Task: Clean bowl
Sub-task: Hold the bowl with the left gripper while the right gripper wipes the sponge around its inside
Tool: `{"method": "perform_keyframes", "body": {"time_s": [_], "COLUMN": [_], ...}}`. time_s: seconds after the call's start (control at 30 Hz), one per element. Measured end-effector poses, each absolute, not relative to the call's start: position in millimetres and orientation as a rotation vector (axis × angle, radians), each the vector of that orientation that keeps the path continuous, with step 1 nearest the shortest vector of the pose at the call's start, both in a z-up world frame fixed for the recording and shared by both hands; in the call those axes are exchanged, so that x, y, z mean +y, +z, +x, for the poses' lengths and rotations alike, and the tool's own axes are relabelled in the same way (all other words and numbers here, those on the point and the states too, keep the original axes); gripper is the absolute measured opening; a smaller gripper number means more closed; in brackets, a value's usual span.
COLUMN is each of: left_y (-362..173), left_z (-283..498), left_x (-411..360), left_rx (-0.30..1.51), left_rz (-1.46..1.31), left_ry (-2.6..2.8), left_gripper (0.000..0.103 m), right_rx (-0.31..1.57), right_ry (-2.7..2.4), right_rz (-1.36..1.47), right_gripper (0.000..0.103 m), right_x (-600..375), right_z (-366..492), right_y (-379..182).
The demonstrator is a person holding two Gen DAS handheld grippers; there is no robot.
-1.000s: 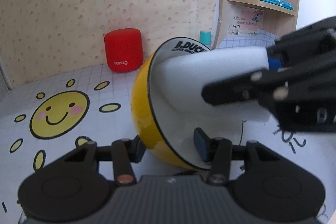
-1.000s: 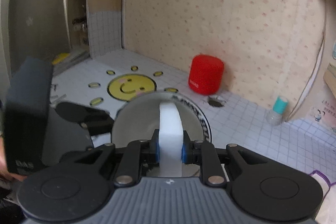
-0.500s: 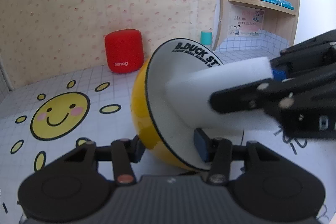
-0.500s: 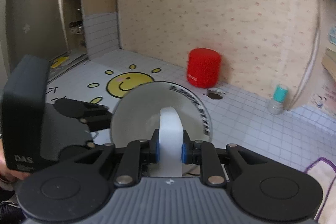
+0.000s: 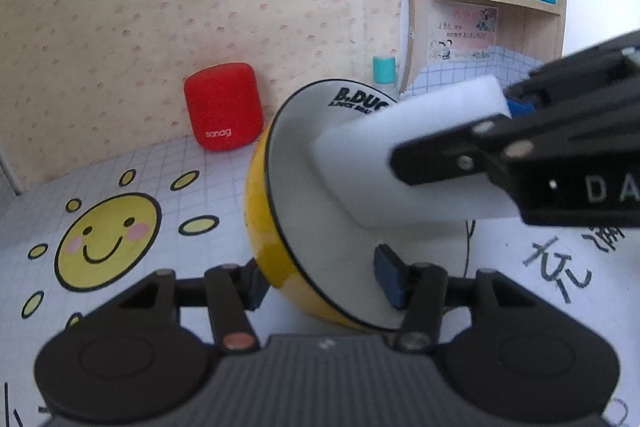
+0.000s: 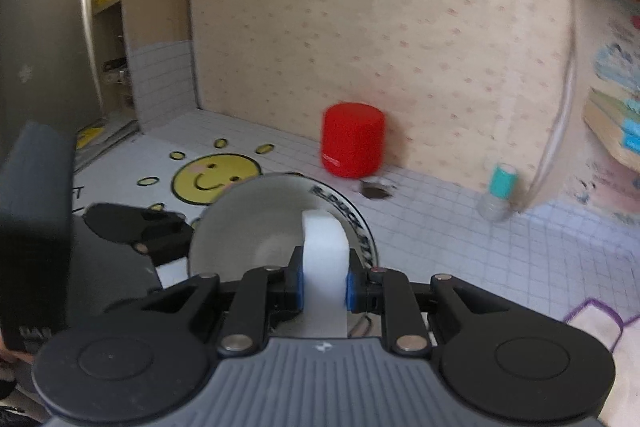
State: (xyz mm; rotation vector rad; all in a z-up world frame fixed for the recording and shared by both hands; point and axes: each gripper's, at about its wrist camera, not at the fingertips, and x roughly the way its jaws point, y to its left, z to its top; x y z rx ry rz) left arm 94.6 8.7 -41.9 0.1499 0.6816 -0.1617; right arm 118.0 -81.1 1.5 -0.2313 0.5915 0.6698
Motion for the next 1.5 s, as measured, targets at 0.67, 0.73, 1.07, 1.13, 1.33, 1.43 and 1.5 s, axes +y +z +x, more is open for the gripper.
{"method": "perform_keyframes", "body": {"time_s": [0.67, 0.73, 1.07, 1.13, 1.33, 1.43, 1.5], "left_y": [-40.6, -40.6, -40.2, -40.0, -40.2, -40.7, -40.7], "left_z": [109.8, 110.4, 113.5, 113.6, 110.6, 109.1, 107.7], "left_x": [-9.7, -11.0, -15.1, -16.3, -26.4, -27.9, -29.0], "left_rx": [0.687, 0.686, 0.684, 0.685, 0.687, 0.690, 0.694], "left_rz": [0.189, 0.193, 0.187, 0.188, 0.196, 0.196, 0.192], "left_ry": [-0.157, -0.157, -0.166, -0.173, -0.207, -0.211, -0.216], "left_gripper": [0.060, 0.061, 0.062, 0.062, 0.061, 0.060, 0.060], "right_rx": [0.588, 0.588, 0.553, 0.534, 0.563, 0.571, 0.571], "right_ry": [0.702, 0.708, 0.710, 0.704, 0.672, 0.683, 0.700], "right_rz": [-0.150, -0.150, -0.121, -0.116, -0.114, -0.102, -0.104], "right_gripper": [0.018, 0.018, 0.018, 0.018, 0.018, 0.018, 0.018], "right_x": [-98.3, -98.5, -101.2, -104.8, -120.5, -125.1, -123.6], "right_z": [132.8, 132.6, 137.6, 136.5, 135.3, 132.1, 130.2], "right_y": [-2.8, -2.5, 4.8, 8.6, -1.7, -2.8, -1.0]}}
